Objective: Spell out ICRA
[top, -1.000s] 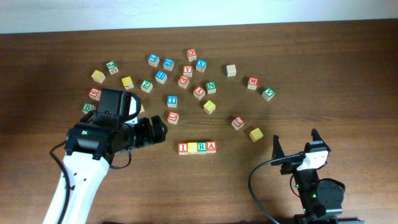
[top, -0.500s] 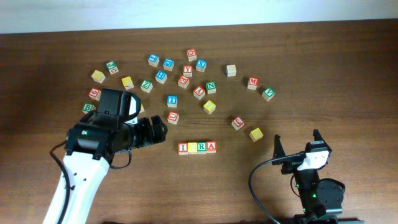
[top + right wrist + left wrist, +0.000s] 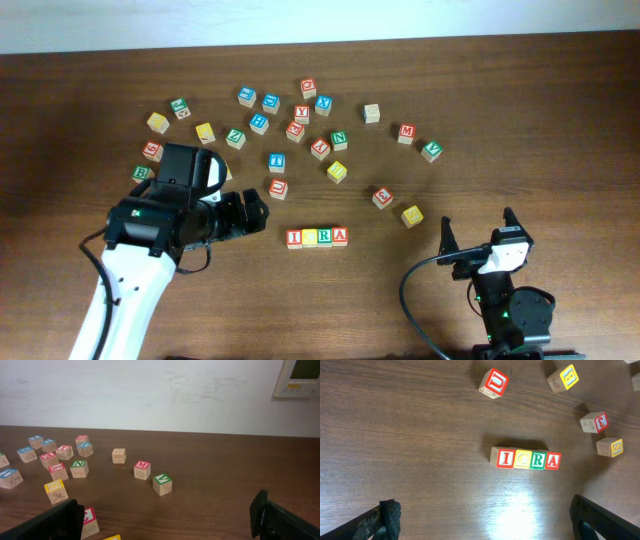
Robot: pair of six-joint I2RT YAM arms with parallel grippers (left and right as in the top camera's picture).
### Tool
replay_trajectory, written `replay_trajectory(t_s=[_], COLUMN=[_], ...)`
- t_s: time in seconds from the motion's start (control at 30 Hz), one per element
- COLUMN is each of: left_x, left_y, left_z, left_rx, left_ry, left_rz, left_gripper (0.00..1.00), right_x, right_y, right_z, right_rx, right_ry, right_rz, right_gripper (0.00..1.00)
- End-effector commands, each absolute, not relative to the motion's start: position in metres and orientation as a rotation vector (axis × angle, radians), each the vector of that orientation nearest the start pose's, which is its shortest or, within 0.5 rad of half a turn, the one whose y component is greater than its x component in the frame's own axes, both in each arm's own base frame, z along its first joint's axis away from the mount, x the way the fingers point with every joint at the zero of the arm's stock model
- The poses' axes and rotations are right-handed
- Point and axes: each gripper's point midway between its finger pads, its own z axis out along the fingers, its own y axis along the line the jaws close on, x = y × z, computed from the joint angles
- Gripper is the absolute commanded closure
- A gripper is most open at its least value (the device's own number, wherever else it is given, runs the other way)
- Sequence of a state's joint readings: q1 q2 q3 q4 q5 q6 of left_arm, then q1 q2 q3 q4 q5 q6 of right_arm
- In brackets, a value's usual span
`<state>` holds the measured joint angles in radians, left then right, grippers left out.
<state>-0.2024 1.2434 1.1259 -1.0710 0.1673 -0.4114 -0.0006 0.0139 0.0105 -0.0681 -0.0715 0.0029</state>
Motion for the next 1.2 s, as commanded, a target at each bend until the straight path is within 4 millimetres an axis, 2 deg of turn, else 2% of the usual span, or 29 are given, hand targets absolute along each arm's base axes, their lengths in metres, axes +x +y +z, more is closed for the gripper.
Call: replay_trajectory(t_s=[0.0,0.07,0.17,0.23,0.33,0.47,0.53,0.7,0.8,0.87,0.93,1.07,1.17], left_x=[0.271,0.278,0.296,0.292,0.276,0.256,0.244,0.244,0.236,0.227,0.224,0.234,0.243], left_y=[-0.07,-0.064,-0.071,-0.068,-0.051,-0.026,-0.02,-0.021,-0.02,-0.02,-0.02,-0.029,-0.033], left_z=[0.179,0.19,0.208,0.211,0.208,0.224,0.223,0.218,0.227,0.229,0.221,0.2,0.202], left_rx=[-0.255,-0.229,0.022,0.042,-0.021,-0.116,-0.144,-0.128,-0.12,-0.036,0.055,0.109,0.129], left_ry=[2.726,2.651,2.497,2.47,2.456,2.398,2.415,2.433,2.362,2.29,2.251,2.113,1.943], left_rz=[-0.294,-0.251,-0.248,-0.261,-0.243,-0.203,-0.191,-0.185,-0.188,-0.158,-0.116,-0.158,-0.166], left_gripper=[0.0,0.01,0.01,0.0,0.01,0.01,0.01,0.01,0.01,0.01,0.01,0.01,0.01], right_x=[0.246,0.246,0.246,0.246,0.246,0.246,0.246,0.246,0.246,0.246,0.246,0.246,0.246], right_y=[0.011,0.011,0.011,0.011,0.011,0.011,0.011,0.011,0.011,0.011,0.011,0.011,0.011], right_z=[0.157,0.157,0.157,0.157,0.157,0.157,0.157,0.157,0.157,0.157,0.157,0.157,0.157], right_rx=[-0.047,-0.047,-0.047,-0.047,-0.047,-0.047,-0.047,-0.047,-0.047,-0.047,-0.047,-0.047,-0.047], right_ry=[1.643,1.643,1.643,1.643,1.643,1.643,1.643,1.643,1.643,1.643,1.643,1.643,1.643], right_rz=[0.058,0.058,0.058,0.058,0.058,0.058,0.058,0.058,0.058,0.058,0.058,0.058,0.058], right_gripper=[0.02,0.02,0.02,0.02,0.02,0.02,0.02,0.02,0.02,0.02,0.02,0.02,0.02])
